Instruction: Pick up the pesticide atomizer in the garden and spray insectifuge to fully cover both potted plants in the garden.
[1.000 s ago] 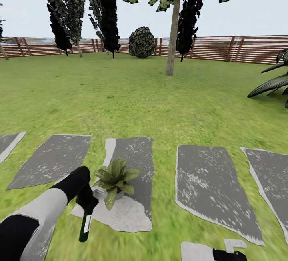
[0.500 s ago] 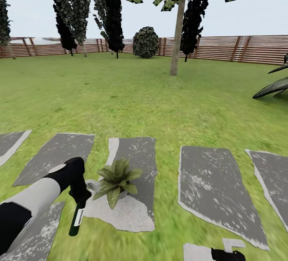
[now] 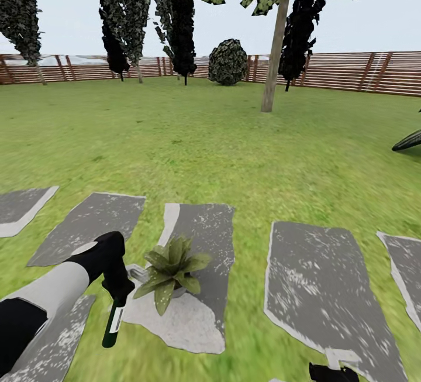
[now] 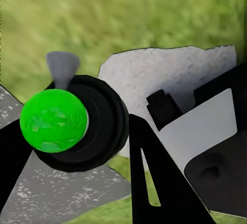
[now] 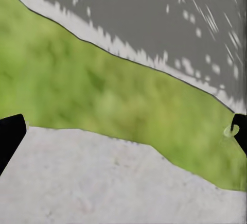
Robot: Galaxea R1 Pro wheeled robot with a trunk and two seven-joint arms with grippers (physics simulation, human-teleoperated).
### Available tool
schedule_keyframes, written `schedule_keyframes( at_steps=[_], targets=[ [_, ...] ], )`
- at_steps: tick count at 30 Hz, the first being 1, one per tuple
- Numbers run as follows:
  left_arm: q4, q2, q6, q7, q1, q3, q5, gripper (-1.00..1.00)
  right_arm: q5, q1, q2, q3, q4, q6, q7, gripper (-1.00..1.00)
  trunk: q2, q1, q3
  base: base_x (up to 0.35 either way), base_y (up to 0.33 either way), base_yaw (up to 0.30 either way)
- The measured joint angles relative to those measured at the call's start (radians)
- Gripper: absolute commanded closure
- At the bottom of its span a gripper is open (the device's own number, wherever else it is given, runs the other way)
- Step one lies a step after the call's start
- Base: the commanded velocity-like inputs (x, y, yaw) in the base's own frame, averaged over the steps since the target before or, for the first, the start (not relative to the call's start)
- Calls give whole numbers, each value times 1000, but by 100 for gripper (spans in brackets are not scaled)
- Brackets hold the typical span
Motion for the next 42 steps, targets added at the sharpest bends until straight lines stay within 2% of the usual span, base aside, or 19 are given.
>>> schedule_keyframes(
  at_steps=[8, 18, 25, 27, 32, 42],
  targets=[
    [0, 6, 0, 3, -1, 0, 0, 100, 0, 0, 0, 0, 0, 0, 0, -100, 0, 0, 0, 52, -261, 59],
    [2, 18, -1, 5, 1, 0, -1, 100, 0, 0, 2, 1, 0, 0, 0, -100, 0, 0, 0, 15, -271, 269],
    [3, 28, 0, 11, 2, -1, -1, 100, 0, 0, 4, 1, 1, 0, 0, -100, 0, 0, 0, 256, -67, 278],
    [5, 29, -1, 25, 3, -3, -2, 100, 0, 0, 4, 1, 1, 0, 0, -100, 0, 0, 0, 97, -2, 278],
    [8, 44, 1, 133, 23, 1, 4, 100, 0, -1, 5, 1, 1, 0, 0, -100, 0, 0, 0, 18, 0, 278],
    [8, 32, 2, 144, 40, 6, 34, 100, 0, 0, 3, 1, 1, 0, 0, -100, 0, 0, 0, 9, -57, 157]
  ],
)
